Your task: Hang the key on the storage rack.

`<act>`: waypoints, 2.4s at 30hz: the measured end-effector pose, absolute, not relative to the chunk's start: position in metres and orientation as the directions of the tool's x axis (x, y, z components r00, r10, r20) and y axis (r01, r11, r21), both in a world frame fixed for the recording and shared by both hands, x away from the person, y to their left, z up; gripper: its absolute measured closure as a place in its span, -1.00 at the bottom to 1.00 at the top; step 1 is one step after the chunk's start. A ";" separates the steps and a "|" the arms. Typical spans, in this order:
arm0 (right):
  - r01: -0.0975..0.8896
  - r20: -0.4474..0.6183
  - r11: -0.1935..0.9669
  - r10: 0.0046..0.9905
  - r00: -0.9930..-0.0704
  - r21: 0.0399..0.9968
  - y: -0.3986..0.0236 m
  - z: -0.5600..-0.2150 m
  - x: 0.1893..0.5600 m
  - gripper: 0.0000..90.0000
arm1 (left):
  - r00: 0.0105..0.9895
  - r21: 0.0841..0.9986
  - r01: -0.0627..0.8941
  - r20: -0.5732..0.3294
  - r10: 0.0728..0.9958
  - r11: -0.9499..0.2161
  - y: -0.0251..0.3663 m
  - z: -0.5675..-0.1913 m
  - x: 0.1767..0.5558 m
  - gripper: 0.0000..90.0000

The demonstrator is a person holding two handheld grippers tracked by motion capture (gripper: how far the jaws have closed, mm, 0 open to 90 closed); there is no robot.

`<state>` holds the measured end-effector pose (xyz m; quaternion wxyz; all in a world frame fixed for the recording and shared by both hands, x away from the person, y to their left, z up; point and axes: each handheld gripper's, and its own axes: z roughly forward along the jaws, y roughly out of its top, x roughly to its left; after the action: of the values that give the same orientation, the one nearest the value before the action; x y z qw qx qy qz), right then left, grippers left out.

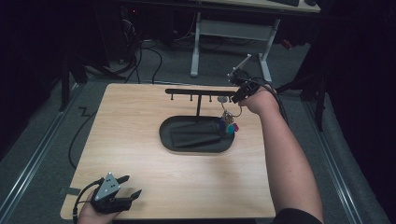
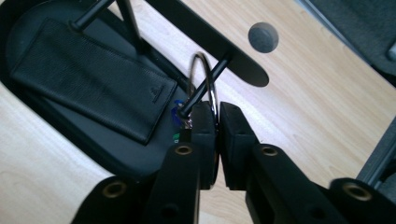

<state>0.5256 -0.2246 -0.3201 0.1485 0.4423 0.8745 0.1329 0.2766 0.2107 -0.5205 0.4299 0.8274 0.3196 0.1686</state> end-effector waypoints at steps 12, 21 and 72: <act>0.704 -0.167 0.556 0.822 -0.545 0.442 -0.222 -0.308 0.508 0.58 | 0.744 0.817 0.377 0.012 0.668 -0.435 0.208 -0.521 0.277 -0.33; 0.702 -0.132 0.522 0.837 -0.531 0.484 -0.230 -0.311 0.484 0.25 | 0.747 0.817 0.380 0.004 0.664 -0.433 0.207 -0.520 0.277 -0.30; 0.544 0.097 0.147 0.914 -0.395 0.826 -0.324 -0.505 0.262 -0.44 | 0.740 0.818 0.400 -0.022 0.672 -0.413 0.203 -0.524 0.279 -0.29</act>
<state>0.2616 -0.3240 -0.5049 0.2224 0.5032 0.7240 0.4161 0.2794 0.2030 -0.5243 0.4339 0.8257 0.3245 0.1570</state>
